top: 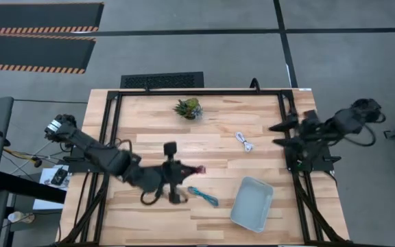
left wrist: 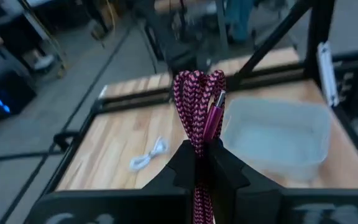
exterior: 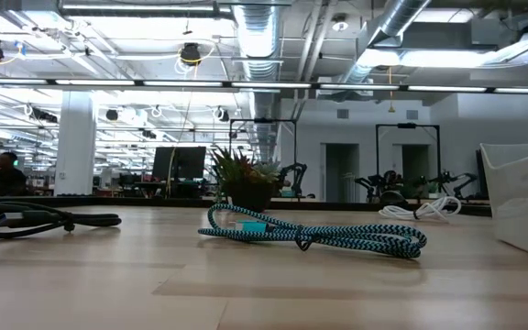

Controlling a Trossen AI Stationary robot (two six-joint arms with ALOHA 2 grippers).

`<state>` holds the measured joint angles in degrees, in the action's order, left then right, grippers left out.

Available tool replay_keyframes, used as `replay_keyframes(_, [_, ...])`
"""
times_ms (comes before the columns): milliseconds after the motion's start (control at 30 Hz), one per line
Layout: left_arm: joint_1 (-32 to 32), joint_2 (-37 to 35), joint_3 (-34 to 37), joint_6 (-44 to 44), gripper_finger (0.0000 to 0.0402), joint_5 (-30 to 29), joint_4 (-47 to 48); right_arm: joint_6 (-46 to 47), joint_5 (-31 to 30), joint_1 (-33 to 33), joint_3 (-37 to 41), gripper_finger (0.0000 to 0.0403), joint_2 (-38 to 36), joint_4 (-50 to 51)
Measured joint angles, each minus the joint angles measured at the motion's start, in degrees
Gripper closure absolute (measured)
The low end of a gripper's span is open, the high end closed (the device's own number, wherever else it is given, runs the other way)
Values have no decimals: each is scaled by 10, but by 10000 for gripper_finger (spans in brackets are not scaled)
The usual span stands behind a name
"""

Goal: Pick and place USB-C Cables
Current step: Put the pink charger cable into the white bin

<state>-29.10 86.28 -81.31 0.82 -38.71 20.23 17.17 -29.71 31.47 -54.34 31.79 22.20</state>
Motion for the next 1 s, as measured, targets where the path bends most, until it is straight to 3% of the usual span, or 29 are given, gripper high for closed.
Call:
replay_keyframes(133, [-29, 8, 55, 0, 397, -40, -138, 88, -40, 47, 6, 159, -68, 101])
replay_keyframes(267, [-28, 46, 96, -29, 397, -32, -277, 186, -53, 84, 55, 159, -115, 143])
replay_keyframes(467, [5, 135, 90, -34, 397, 47, -395, 220, -81, 106, 117, 159, -131, 146])
replay_keyframes(600, [25, 197, 48, -52, 397, 73, -460, 223, -90, 105, 128, 159, -130, 143])
replay_keyframes(800, [48, 295, -40, -66, 397, 143, -484, 233, -111, 104, 134, 159, -130, 140])
replay_keyframes(1000, [64, 376, -152, -90, 397, 211, -405, 231, -127, 104, 134, 159, -130, 138])
